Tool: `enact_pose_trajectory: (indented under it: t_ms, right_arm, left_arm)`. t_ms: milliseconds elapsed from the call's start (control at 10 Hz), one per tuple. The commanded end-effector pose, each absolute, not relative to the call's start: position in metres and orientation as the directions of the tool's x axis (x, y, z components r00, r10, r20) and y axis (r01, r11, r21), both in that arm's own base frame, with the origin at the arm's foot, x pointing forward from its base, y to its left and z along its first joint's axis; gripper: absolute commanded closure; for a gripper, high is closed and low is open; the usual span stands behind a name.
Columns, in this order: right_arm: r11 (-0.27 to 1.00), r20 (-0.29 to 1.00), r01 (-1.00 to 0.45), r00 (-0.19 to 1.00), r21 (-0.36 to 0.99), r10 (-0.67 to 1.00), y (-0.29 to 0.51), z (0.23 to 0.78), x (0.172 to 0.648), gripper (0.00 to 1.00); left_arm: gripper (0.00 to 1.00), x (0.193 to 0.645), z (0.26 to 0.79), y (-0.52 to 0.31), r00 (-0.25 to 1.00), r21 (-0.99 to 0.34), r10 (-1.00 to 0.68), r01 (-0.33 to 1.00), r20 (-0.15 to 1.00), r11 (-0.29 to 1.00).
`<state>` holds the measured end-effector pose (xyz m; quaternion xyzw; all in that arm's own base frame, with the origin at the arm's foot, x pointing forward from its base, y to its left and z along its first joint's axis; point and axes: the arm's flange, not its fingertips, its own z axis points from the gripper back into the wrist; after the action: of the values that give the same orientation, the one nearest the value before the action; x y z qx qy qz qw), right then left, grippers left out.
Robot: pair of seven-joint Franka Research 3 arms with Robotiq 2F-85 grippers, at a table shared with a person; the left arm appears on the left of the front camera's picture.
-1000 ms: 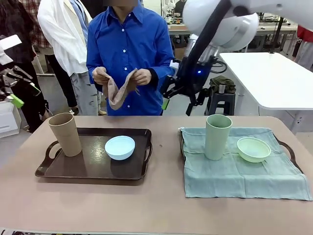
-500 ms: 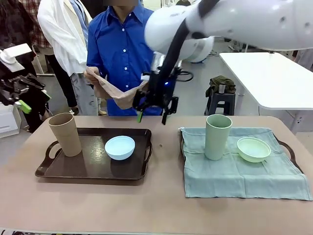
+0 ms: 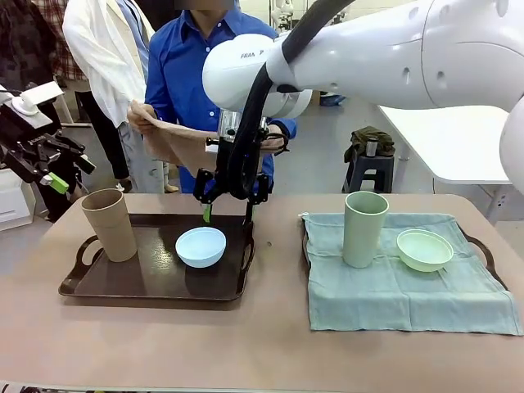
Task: Set up a tray with a mat and arrange the tableware.
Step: Pick up the Picnic Bowl and Reusable plastic cup from the Handle tray in front of the human's position and hold them in the air.
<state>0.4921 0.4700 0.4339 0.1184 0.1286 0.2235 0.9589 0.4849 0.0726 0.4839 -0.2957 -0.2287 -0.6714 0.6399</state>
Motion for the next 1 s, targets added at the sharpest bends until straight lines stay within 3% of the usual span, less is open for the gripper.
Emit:
enact_pose_trajectory:
  t_ms: [0, 500, 900]
  right_arm:
    - [0.876, -0.198, -0.391, 0.870, 0.281, 0.452, 0.468, 0.424, 0.492, 0.00]
    - [0.872, -0.208, -0.409, 0.859, 0.271, 0.468, 0.475, 0.421, 0.496, 0.00]
    - [0.887, -0.149, -0.393, 0.888, 0.242, 0.434, 0.486, 0.413, 0.493, 0.00]
  left_arm:
    - [0.00, 0.486, 0.480, 0.070, -0.007, -0.081, -0.721, 0.993, 0.693, -0.087]
    - [0.00, 0.491, 0.472, 0.081, -0.010, -0.063, -0.729, 0.995, 0.684, -0.073]
    - [0.00, 0.496, 0.440, 0.125, -0.015, -0.048, -0.649, 0.996, 0.761, -0.079]
